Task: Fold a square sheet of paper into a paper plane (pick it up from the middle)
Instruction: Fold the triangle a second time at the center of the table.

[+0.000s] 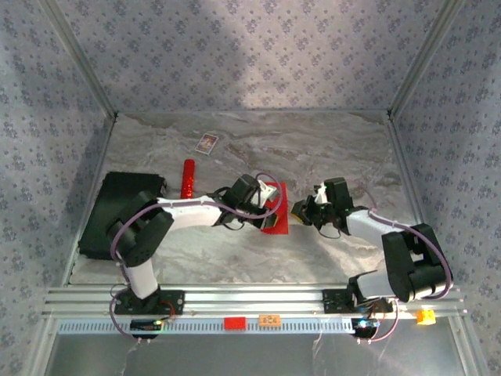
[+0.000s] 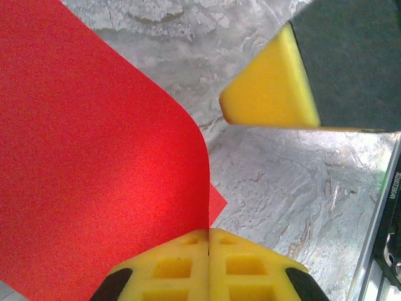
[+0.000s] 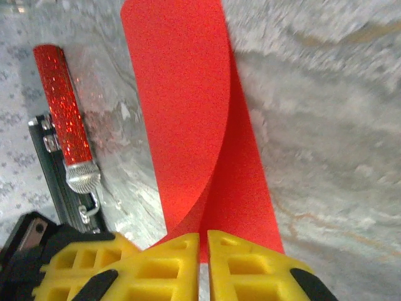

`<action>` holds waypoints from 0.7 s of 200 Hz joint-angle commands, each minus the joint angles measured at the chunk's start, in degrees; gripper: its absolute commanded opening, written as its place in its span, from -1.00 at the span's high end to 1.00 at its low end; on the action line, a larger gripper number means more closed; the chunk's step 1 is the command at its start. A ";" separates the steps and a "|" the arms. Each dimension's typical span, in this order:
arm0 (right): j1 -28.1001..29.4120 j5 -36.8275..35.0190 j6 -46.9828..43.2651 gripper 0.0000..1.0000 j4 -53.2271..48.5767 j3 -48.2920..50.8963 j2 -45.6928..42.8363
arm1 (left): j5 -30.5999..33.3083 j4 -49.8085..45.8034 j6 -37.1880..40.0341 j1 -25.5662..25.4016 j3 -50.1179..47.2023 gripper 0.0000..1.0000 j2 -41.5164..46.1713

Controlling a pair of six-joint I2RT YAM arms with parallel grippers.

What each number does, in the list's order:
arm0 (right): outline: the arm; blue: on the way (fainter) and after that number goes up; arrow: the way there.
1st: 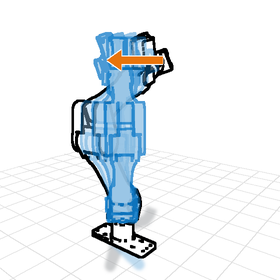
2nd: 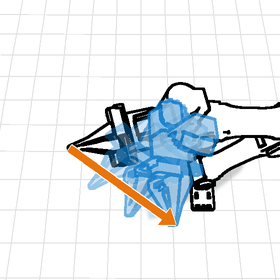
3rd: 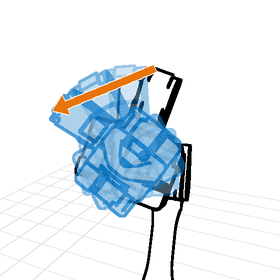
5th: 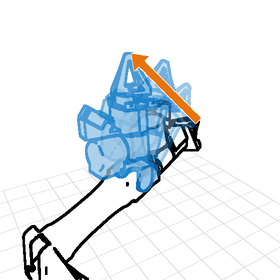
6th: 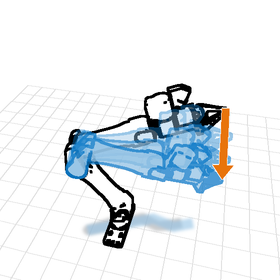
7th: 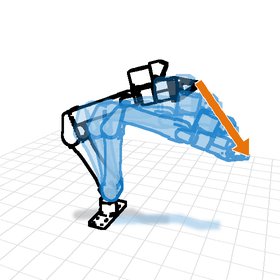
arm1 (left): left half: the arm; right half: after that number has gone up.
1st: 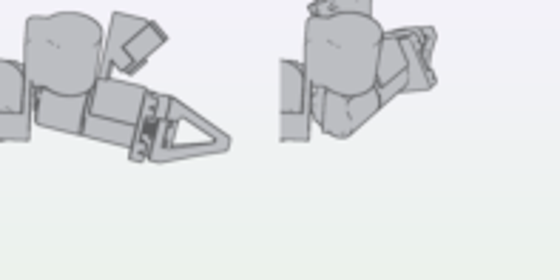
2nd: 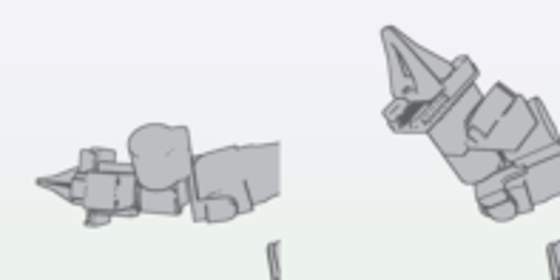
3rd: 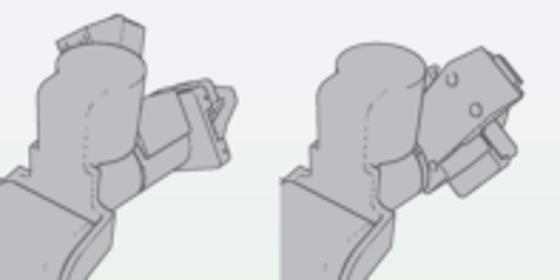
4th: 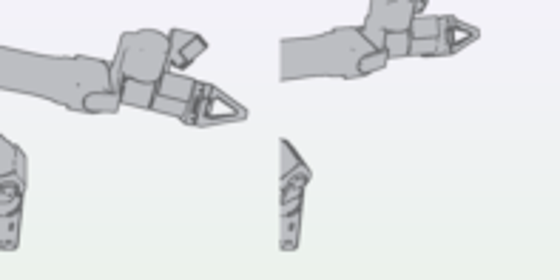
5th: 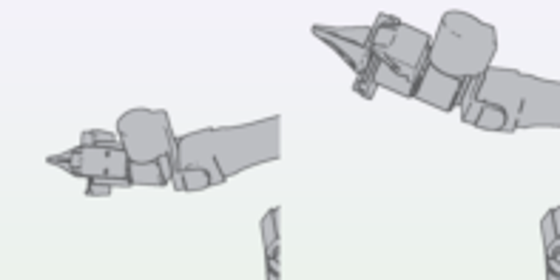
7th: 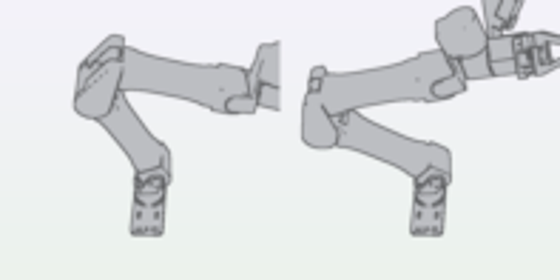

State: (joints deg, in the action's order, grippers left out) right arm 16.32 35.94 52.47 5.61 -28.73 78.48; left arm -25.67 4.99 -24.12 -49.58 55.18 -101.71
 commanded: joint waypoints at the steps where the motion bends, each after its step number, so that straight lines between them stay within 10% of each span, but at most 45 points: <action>1: 2.49 0.31 -0.66 0.77 -0.05 0.10 0.94 | -2.88 1.55 -1.06 0.28 -0.12 1.00 -0.24; 140: 5.14 1.24 3.25 0.80 7.53 -0.62 6.22 | 1.21 1.27 0.15 0.35 0.46 0.63 0.26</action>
State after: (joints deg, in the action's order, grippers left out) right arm 21.06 36.40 54.85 12.43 -28.75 83.81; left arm -25.17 4.62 -24.10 -49.50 55.00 -101.71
